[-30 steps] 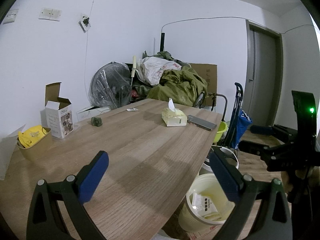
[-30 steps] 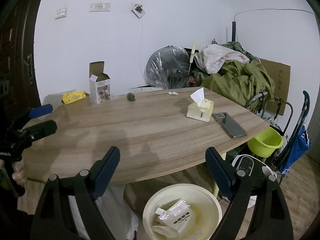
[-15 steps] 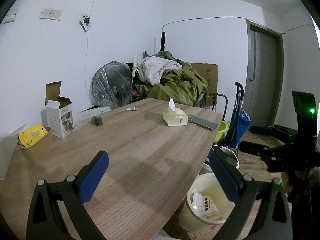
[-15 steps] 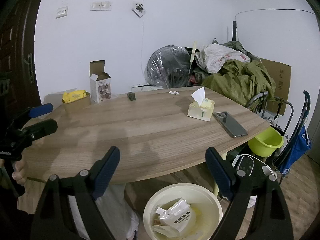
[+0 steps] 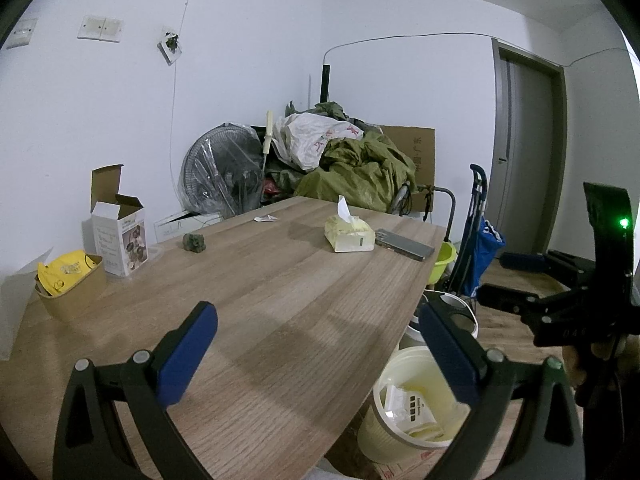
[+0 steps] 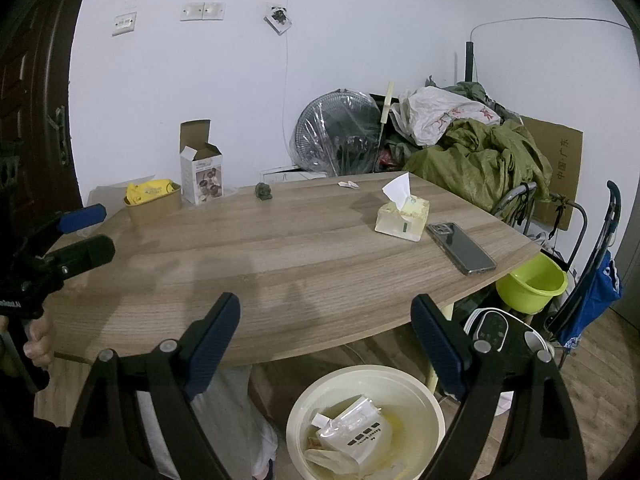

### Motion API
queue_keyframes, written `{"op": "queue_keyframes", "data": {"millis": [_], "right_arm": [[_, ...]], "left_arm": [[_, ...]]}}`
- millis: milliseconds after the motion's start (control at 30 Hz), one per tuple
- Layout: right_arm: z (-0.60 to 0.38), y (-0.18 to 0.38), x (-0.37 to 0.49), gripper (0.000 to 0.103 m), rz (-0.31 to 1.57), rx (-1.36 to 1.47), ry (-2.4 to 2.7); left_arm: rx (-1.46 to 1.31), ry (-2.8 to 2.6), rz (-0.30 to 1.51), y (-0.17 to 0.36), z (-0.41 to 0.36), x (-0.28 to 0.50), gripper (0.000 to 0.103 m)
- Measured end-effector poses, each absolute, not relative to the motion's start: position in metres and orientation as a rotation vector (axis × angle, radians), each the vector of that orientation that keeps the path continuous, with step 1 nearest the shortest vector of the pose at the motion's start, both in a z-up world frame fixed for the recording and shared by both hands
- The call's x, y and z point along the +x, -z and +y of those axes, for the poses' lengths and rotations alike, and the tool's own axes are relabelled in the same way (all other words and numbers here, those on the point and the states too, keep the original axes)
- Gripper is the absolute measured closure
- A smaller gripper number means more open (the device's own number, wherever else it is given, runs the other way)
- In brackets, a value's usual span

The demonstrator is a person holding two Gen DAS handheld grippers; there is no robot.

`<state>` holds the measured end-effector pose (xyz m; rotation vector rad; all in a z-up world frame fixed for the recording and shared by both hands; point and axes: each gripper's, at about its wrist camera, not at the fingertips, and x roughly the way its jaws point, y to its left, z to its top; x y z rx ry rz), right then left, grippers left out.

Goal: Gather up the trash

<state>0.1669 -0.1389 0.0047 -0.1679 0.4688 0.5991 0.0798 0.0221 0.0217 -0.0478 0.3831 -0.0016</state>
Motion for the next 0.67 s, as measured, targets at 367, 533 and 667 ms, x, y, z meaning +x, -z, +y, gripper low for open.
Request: {"op": "queue_keyframes", "data": {"millis": [367, 533, 667], "right_arm": [[-0.1405, -0.0035, 0.1671, 0.017, 0.47, -0.167, -0.601], [-0.1434, 0.0001, 0.1679, 0.017, 0.475, -0.164, -0.598], [-0.1472, 0.0051, 0.1699, 0.017, 0.484, -0.162, -0.59]], "left_arm": [[-0.049, 0.001, 0.385, -0.0227, 0.0229, 0.0786, 0.002], [-0.047, 0.001, 0.389, -0.0213, 0.0231, 0.0795, 0.002], [-0.043, 0.002, 0.398, -0.0192, 0.0237, 0.0818, 0.002]]}}
